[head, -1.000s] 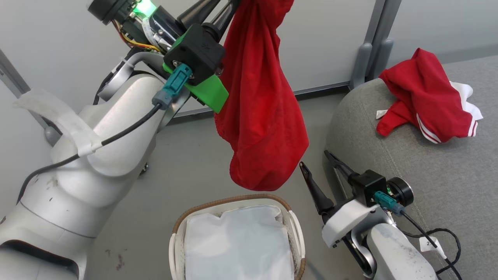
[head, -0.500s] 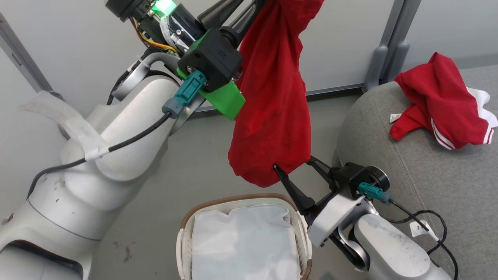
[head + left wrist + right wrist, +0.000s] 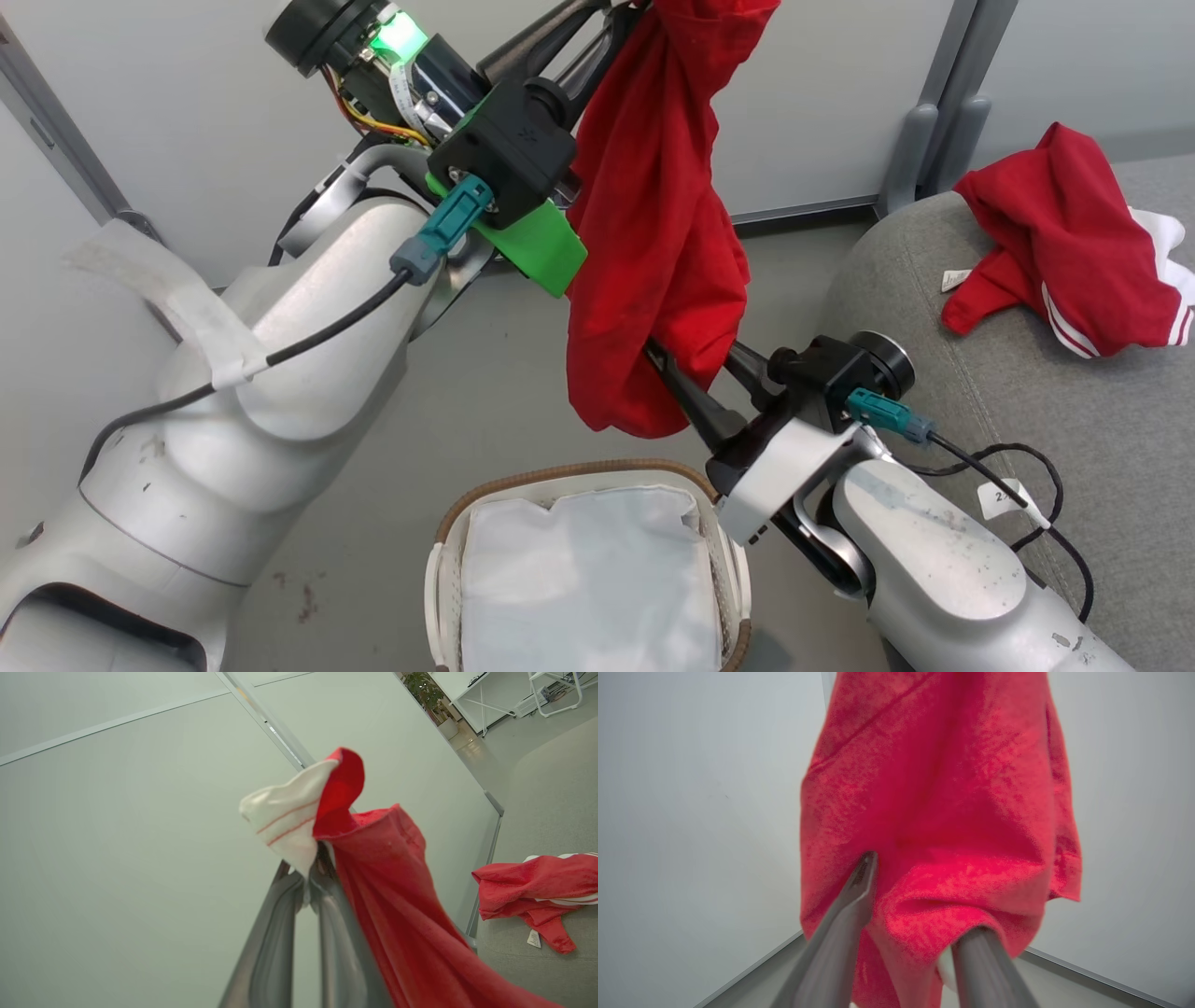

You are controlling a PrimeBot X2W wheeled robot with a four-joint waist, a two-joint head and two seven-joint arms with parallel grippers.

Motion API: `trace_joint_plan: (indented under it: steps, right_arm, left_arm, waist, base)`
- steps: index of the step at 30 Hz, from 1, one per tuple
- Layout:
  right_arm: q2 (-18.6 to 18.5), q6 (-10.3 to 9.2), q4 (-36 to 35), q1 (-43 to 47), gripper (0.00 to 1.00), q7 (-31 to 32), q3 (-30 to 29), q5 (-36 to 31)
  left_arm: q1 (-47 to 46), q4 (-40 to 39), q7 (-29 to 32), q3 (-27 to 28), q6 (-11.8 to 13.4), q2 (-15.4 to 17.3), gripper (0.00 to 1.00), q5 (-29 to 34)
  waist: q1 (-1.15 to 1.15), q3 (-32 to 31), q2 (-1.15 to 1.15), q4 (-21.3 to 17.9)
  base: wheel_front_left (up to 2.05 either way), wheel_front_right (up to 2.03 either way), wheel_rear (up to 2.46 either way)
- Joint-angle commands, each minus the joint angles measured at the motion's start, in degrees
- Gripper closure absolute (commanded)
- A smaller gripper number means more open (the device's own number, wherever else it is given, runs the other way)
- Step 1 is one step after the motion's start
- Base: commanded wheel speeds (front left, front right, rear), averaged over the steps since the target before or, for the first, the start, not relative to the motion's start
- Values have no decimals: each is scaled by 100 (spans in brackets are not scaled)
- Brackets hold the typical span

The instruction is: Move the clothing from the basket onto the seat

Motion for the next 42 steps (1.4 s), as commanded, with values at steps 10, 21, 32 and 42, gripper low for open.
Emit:
trace_joint_plan:
  steps: [10, 21, 32, 42]
  right_arm:
    - [54, -6, -154, 32, 100, -1, -224, -248]
    - [70, -6, -274, 183, 100, -1, -541, -458]
    - [152, -6, -386, 349, 100, -1, -1107, -675]
    - [88, -6, -494, 516, 100, -1, -1553, -842]
  left_arm:
    - [217, 222, -4, 64, -16, 67, 100, -121]
    - [591, 483, -4, 59, -16, 20, 100, -425]
    - [1765, 843, -4, 237, 89, -278, 0, -966]
    - [3076, 677, -4, 687, 181, -637, 0, -948]
  waist:
    - [0, 40, 0, -16]
    - [0, -13, 0, -69]
    - [0, -2, 0, -111]
    - [0, 101, 0, -159]
  base:
    - [0, 0, 0]
    - [0, 0, 0]
    - [0, 0, 0]
    - [0, 0, 0]
